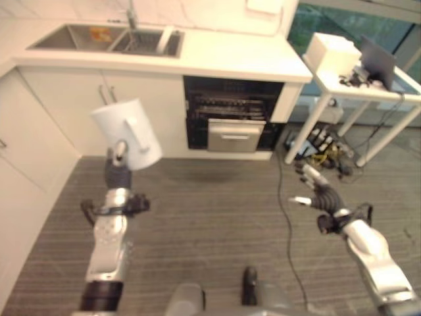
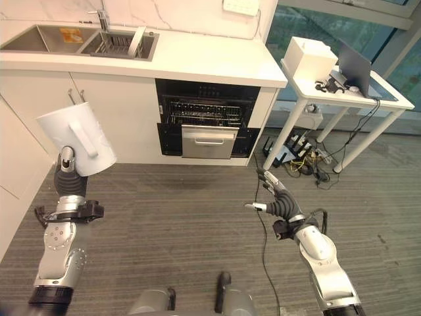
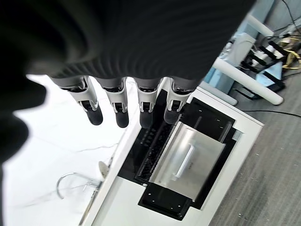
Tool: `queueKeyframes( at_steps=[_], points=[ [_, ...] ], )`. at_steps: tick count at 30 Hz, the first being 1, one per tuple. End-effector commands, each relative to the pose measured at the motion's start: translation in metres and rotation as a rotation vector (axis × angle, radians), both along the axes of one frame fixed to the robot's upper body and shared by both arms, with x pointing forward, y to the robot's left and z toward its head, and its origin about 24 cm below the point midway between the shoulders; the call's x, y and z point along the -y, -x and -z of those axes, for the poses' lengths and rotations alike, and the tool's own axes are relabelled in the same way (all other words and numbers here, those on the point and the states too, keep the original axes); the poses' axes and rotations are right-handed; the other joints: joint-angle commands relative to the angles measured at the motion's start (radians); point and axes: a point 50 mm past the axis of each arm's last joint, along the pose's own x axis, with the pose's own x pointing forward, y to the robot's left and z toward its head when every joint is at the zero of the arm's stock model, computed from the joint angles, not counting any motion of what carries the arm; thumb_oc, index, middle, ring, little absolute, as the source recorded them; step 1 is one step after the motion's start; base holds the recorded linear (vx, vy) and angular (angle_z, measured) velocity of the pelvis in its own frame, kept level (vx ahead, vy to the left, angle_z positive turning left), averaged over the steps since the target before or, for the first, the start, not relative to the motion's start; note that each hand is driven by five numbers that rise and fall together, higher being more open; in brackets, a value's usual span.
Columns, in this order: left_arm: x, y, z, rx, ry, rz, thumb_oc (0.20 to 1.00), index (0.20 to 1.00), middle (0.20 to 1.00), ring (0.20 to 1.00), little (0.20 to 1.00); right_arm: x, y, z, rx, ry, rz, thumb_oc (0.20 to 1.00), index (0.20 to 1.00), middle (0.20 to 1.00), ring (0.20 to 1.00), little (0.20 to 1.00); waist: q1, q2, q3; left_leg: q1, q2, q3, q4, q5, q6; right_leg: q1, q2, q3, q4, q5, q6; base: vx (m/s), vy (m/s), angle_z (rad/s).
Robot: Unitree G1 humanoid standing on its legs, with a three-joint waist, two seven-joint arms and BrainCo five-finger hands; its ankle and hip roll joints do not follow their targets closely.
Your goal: Place the dishes in the dishwasher.
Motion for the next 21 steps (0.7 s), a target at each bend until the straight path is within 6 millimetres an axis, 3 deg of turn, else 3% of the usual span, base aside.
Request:
queueKeyframes(
  at_steps=[1,6,8,12,14,17,18,20,21],
  points=[
    [0.010,0.000,-0.043,0.189,-0.117,0.094,0.200,0.200,0.200,0.200,0.200,-0.003,-0.011,-0.027,0.136,-0.021,0.004,1.000,1.000,1.000,1.000,1.000,-0.040,-0.010,-0.039,0.103,-0.049,0.012,-0.187,0.031,-0.004,0.097,0.006,0.035,-0.069,0.130,0.016,0.27,-0.141,0.61],
    [0.006,0.001,-0.045,0.194,-0.125,0.081,0.200,0.200,0.200,0.200,0.200,-0.006,-0.012,-0.026,0.132,-0.026,-0.009,1.000,1.000,1.000,1.000,1.000,-0.048,0.004,-0.043,0.148,-0.074,-0.027,-0.187,0.004,0.007,0.039,0.000,0.051,-0.069,0.128,0.024,0.30,-0.208,0.36],
    [0.005,0.002,-0.044,0.190,-0.122,0.094,0.200,0.200,0.200,0.200,0.200,-0.009,-0.015,-0.029,0.142,-0.032,-0.013,1.000,1.000,1.000,1.000,1.000,-0.046,0.007,-0.054,0.164,-0.065,-0.010,-0.187,-0.006,0.003,0.061,-0.019,0.031,-0.069,0.145,0.028,0.35,-0.326,0.36],
    [0.005,0.000,-0.043,0.189,-0.052,0.149,0.200,0.200,0.200,0.200,0.200,-0.011,-0.021,-0.033,0.156,-0.017,-0.010,1.000,1.000,1.000,1.000,1.000,-0.056,0.017,-0.085,0.207,-0.019,0.035,-0.187,-0.023,-0.012,0.105,-0.007,-0.003,-0.069,0.103,0.019,0.31,-0.328,0.05],
    [0.007,-0.002,-0.043,0.193,-0.016,0.165,0.200,0.200,0.200,0.200,0.200,-0.008,-0.023,-0.034,0.153,-0.006,0.003,1.000,1.000,1.000,1.000,1.000,-0.072,0.026,-0.107,0.249,0.016,0.063,-0.187,-0.024,-0.036,0.126,0.006,-0.021,-0.069,0.072,-0.002,0.32,-0.305,-0.09],
    [0.005,0.003,-0.043,0.217,0.061,0.188,0.200,0.200,0.200,0.200,0.200,-0.001,-0.017,-0.033,0.144,0.014,0.005,1.000,1.000,1.000,1.000,1.000,-0.092,0.041,-0.120,0.288,0.068,0.085,-0.187,0.098,-0.081,0.160,0.051,-0.029,-0.069,0.029,-0.046,0.31,-0.307,0.06],
    [0.005,0.005,-0.041,0.220,0.086,0.191,0.200,0.200,0.200,0.200,0.200,0.002,-0.013,-0.032,0.141,0.016,0.006,1.000,1.000,1.000,1.000,1.000,-0.092,0.039,-0.123,0.301,0.067,0.077,-0.187,0.195,-0.100,0.178,0.073,-0.018,-0.069,0.010,-0.067,0.30,-0.307,-0.20],
    [0.003,0.011,-0.035,0.217,0.117,0.187,0.200,0.200,0.200,0.200,0.200,0.008,-0.007,-0.029,0.129,0.020,0.001,1.000,1.000,1.000,1.000,1.000,-0.083,0.021,-0.118,0.309,0.045,0.075,-0.165,0.323,-0.123,0.213,0.088,0.016,-0.069,-0.020,-0.097,0.31,-0.283,-0.32],
    [0.003,0.014,-0.033,0.214,0.118,0.182,0.200,0.200,0.200,0.200,0.200,0.009,-0.004,-0.027,0.122,0.028,0.000,1.000,1.000,1.000,1.000,1.000,-0.078,0.015,-0.109,0.261,0.034,0.066,-0.092,0.340,-0.123,0.231,0.093,0.029,-0.069,-0.026,-0.107,0.23,-0.206,-0.47]
  ],
)
